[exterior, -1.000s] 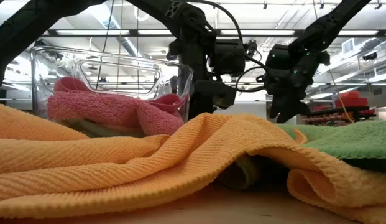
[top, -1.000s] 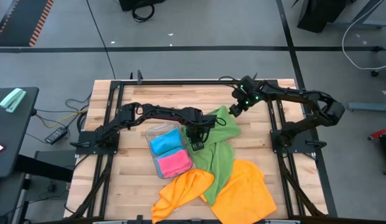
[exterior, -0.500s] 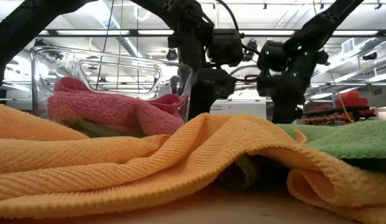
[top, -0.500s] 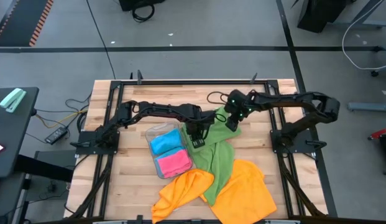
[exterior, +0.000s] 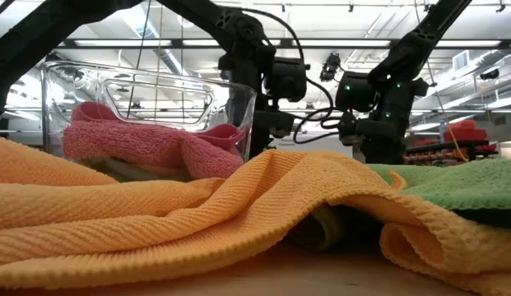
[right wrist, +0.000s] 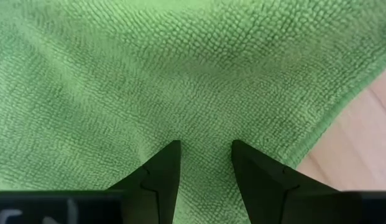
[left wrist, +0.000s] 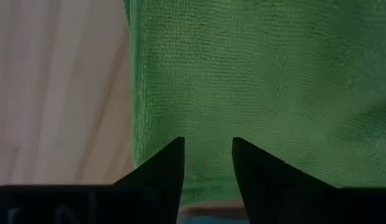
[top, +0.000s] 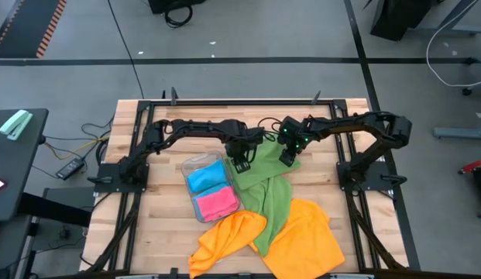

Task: Fold microfiber towels
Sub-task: Fold the top green towel

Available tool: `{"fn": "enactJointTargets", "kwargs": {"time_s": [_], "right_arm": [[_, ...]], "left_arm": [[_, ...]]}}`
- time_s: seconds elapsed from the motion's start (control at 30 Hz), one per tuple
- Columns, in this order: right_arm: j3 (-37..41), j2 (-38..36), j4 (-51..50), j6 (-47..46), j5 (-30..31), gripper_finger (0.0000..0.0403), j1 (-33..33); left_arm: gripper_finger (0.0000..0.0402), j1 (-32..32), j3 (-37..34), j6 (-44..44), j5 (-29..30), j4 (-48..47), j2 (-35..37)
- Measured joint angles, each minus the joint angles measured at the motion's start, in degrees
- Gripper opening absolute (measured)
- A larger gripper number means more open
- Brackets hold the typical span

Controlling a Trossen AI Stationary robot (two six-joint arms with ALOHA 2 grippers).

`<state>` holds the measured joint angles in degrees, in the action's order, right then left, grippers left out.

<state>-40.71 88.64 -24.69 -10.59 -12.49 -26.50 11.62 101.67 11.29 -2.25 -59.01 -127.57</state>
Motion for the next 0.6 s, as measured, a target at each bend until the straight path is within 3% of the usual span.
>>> {"fn": "enactJointTargets", "kwargs": {"time_s": [0.2,0.33,0.6], "right_arm": [[0.26,-1.36,-0.58,-0.68,1.4,0.0156,-0.43],[0.33,-1.66,-0.97,-1.06,1.75,0.0156,-0.85],[0.33,-1.7,-1.01,-0.81,1.75,0.0156,-0.85]], "left_arm": [[0.0152,0.39,-2.64,-2.83,-3.3,2.75,0.07],[0.0144,-0.09,-4.51,-3.01,-0.23,3.01,0.07],[0.0126,-0.16,-4.6,-4.46,0.1,-5.11,0.07]]}}
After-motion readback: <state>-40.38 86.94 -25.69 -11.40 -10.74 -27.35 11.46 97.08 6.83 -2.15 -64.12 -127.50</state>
